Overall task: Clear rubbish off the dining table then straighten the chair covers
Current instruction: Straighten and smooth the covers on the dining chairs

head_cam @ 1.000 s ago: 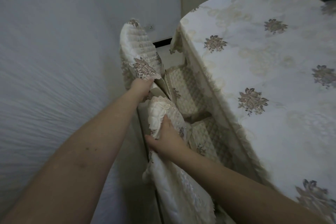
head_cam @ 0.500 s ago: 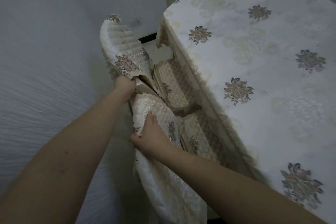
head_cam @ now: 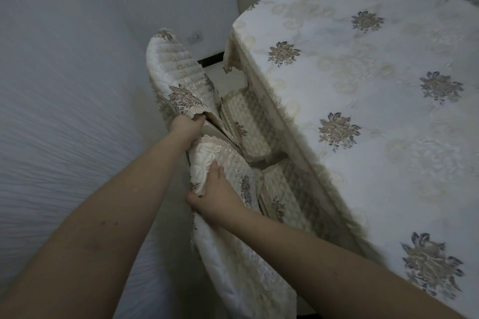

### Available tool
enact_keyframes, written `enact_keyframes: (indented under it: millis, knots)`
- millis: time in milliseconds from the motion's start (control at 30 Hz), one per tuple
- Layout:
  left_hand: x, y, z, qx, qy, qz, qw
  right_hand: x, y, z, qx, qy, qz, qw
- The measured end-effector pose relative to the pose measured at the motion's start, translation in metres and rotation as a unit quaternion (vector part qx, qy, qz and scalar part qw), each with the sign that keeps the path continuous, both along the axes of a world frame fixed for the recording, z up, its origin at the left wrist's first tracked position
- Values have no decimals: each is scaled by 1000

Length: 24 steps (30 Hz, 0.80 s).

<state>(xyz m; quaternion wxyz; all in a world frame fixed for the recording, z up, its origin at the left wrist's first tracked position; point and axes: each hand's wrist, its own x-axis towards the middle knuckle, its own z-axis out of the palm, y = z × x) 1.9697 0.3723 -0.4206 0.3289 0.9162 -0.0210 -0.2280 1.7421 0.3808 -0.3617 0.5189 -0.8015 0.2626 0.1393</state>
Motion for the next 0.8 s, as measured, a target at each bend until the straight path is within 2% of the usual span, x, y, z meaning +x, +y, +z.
enact_keyframes:
  millis: [167,300,467,800]
  knots:
    - [-29,-15,22,43,-21,-2,999,-9,4,-2,13,14,-6,1000]
    - [-32,-18,25,34,-39,-25,998,-10,5,-3,16,11,-4,1000]
    - [-25,-14,23,39,-5,-25,999,-8,5,-1,22,9,1,1000]
    - [-26,-10,28,22,-19,-27,999,-7,3,1,28,11,12,999]
